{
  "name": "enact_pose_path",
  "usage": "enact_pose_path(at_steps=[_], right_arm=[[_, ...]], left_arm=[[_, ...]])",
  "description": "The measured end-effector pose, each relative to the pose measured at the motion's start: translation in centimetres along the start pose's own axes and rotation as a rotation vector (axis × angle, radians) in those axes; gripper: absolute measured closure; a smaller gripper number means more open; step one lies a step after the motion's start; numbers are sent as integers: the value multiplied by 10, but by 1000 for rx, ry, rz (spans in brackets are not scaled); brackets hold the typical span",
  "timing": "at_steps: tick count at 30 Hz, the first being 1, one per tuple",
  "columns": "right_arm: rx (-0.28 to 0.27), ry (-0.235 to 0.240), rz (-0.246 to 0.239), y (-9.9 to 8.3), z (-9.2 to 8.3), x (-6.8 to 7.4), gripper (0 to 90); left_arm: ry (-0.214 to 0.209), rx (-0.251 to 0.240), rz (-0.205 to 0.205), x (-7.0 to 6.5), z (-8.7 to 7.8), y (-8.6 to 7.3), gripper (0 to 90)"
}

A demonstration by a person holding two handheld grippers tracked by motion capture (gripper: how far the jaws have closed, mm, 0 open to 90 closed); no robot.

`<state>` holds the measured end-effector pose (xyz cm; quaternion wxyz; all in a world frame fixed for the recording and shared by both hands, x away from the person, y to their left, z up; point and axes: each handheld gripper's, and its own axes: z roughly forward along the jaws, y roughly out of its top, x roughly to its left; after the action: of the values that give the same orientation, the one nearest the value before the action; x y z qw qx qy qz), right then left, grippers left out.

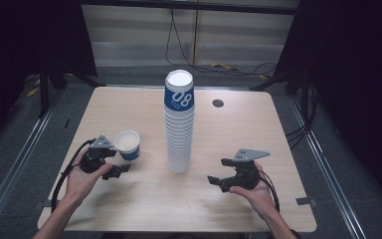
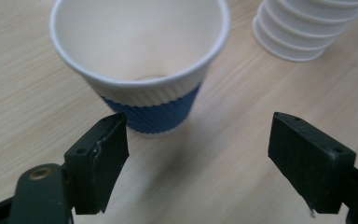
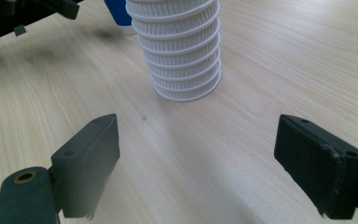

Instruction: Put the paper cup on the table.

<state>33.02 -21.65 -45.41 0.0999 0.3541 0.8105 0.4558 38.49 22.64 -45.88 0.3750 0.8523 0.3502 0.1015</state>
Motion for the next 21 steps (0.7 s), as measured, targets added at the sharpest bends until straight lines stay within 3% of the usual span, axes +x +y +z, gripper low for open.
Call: enact_pose_path(at_steps=[3, 4, 5, 6, 8, 11, 15, 18, 21], right_arm=[[-3, -1, 4, -1, -2, 1, 142], [-4, -1, 10, -3, -3, 1, 142], [-15, 7, 26, -6, -5, 1, 145], [-15, 3, 31, -7, -6, 1, 145], [-17, 2, 35, -7, -6, 1, 145], [-24, -1, 38, -10, -9, 3, 146], [-34, -3, 41, -12, -9, 5, 146], [-41, 2, 48, -14, -8, 8, 146], [-59, -13, 58, -15, -7, 9, 146]], left_arm=[[-1, -20, 1, -6, -3, -4, 199], [21, -29, 24, -11, -4, -5, 199], [7, -75, 27, -16, -7, -8, 198], [-6, -90, 11, -19, -8, -9, 197], [-9, -86, 6, -23, -8, -11, 197], [-46, -124, 13, -42, -9, -15, 197], [-76, -144, 20, -53, -4, -17, 197], [-104, -173, -41, -62, 5, -19, 197], [-101, -191, -70, -64, 9, -24, 195]])
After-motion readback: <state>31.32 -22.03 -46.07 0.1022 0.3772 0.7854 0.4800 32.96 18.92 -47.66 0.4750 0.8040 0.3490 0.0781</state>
